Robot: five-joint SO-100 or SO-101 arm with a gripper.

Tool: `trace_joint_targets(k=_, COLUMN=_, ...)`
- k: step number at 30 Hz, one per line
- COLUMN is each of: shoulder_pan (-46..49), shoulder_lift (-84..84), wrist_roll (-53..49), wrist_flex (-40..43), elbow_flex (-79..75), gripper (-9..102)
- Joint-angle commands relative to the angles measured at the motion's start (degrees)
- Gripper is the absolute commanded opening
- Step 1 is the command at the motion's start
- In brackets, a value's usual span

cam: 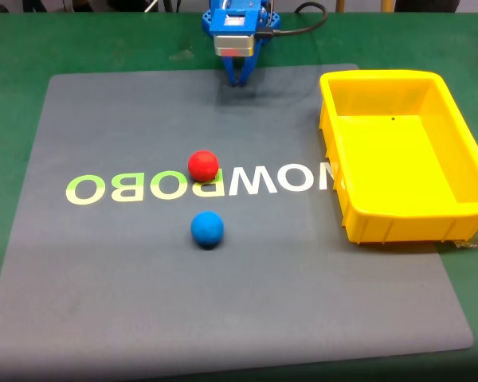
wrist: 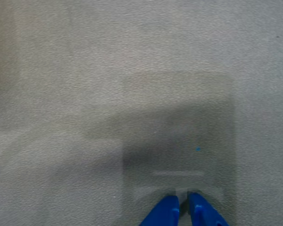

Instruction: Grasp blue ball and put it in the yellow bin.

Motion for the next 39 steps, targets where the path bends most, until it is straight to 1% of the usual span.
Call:
trace_joint_targets(k=1, shoulder_pan=-0.6, shoulder_lift=-0.5, wrist_roll=0.0, wrist_flex=-0.6, elbow_flex=1.8, gripper=0)
trace_joint_targets(k=7, shoulder_pan=-0.8, shoulder_lift=-0.6, wrist_roll=-0.1, wrist_flex=-0.6, elbow_flex=1.8, gripper=0)
trace_joint_targets(k=12, shoulder_pan=-1.0, shoulder_lift=1.3, wrist_roll=2.6, wrist_flex=-0.6, elbow_flex=1.8, gripper=0)
trace_joint_targets(k=21, shoulder_pan=-0.2, shoulder_lift=1.3, wrist_roll=1.6, wrist_flex=-1.0, elbow_flex=1.8, gripper=0)
trace_joint_targets(k=22, shoulder_pan=0.3, shoulder_lift=1.2, wrist_roll=0.9, wrist_flex=-1.1, elbow_flex=1.8, gripper=3)
trace_joint_targets(k=24, shoulder_pan=2.5, shoulder_lift=1.1, wrist_roll=1.1, wrist_flex=-2.7, elbow_flex=0.4, gripper=23)
trace_joint_targets(k=25, shoulder_pan=3.8, shoulder_lift=1.1, wrist_roll=1.6, wrist_flex=-4.1, elbow_flex=-0.9, gripper=31)
trace_joint_targets(k=26, shoulder_pan=5.0, shoulder_lift=1.1, wrist_roll=2.0, wrist_flex=-6.2, elbow_flex=-2.4, gripper=36)
trace_joint_targets(k=28, shoulder_pan=6.9, shoulder_lift=1.1, wrist_roll=0.7, wrist_flex=-10.3, elbow_flex=-5.2, gripper=42)
trace_joint_targets(k=30, shoulder_pan=8.1, shoulder_lift=-4.4, wrist_roll=-3.3, wrist_flex=-13.9, elbow_flex=-9.8, gripper=44)
trace_joint_targets(k=32, shoulder_pan=8.8, shoulder_lift=-13.7, wrist_roll=-6.4, wrist_flex=-17.1, elbow_flex=-16.4, gripper=45)
trace_joint_targets(k=35, shoulder_pan=9.1, shoulder_lift=-30.4, wrist_roll=-7.1, wrist_flex=-23.0, elbow_flex=-28.6, gripper=45)
trace_joint_targets(k=39, shoulder_pan=8.9, shoulder_lift=-52.1, wrist_roll=-5.4, wrist_flex=-27.5, elbow_flex=-46.9, gripper=45)
